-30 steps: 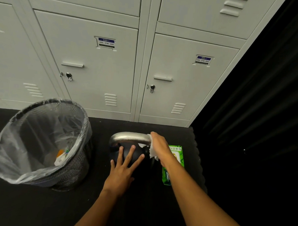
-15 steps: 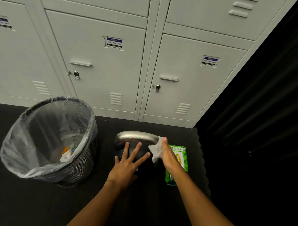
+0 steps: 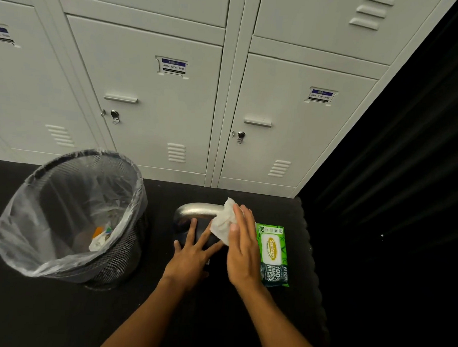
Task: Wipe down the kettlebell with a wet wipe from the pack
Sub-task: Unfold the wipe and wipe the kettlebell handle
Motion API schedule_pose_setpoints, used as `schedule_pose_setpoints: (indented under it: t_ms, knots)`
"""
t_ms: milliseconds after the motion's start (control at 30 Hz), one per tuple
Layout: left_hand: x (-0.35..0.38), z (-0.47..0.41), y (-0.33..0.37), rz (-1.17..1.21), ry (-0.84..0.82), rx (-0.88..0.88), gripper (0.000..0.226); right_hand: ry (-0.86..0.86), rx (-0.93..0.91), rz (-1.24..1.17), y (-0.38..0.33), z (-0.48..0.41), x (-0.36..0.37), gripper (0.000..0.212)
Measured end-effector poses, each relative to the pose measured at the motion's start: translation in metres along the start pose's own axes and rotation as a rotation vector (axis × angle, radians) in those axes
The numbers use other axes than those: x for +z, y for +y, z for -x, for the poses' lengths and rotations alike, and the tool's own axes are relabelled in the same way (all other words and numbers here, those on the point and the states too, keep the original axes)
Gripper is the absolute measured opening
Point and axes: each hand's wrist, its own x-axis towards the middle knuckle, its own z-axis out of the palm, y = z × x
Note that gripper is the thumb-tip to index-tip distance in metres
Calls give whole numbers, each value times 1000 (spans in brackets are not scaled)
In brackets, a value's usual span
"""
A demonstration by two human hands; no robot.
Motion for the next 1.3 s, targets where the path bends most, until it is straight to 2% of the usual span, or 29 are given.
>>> schedule_pose_setpoints:
  t_ms: [67,133,200,233,300,400,500,567,667,833,933,1000,1133,1233,1300]
  knots:
    - [0,0,0,0,-3,-3,97,36,123,-120,5,-7,-1,41]
    - [1,-1,1,0,-1,-7,103,71,410,-232,9,-22,-1,34]
    - [2,-2,0,8,12,-10,108,41,692,-273,7,-42,-6,46]
    - [3,-2,0,12,15,-15,109,-32,742,-224,3,-53,-10,51]
    - [3,-2,-1,12,10,-21,110,-139,688,-27,-8,-70,-15,51]
    - [-1,-1,-1,9,1,-11,113,-145,401,179,-26,-72,-12,47]
    - [-6,1,-1,7,-31,-3,110,-61,109,206,-20,-46,-2,37]
    - [-7,2,-1,15,-30,1,106,-33,-5,173,-6,-24,-1,40]
    - [-5,1,-1,21,-33,0,106,-33,43,-31,11,-4,-6,51]
    - [-1,-3,-1,19,-19,-1,104,-94,524,-240,19,-21,-12,56]
    - [-1,-3,-2,9,-16,-6,109,-149,653,-191,6,-47,-20,63]
    - [-1,-3,-2,9,-5,-8,112,-147,583,-73,-7,-59,-19,54]
    - [-2,-1,-3,-10,1,6,116,-73,205,143,-26,-44,-3,36]
    - [-4,1,-3,12,-8,10,99,2,13,143,-18,-10,8,53]
    - [-4,1,-3,12,-7,12,99,26,-4,18,-7,3,10,51]
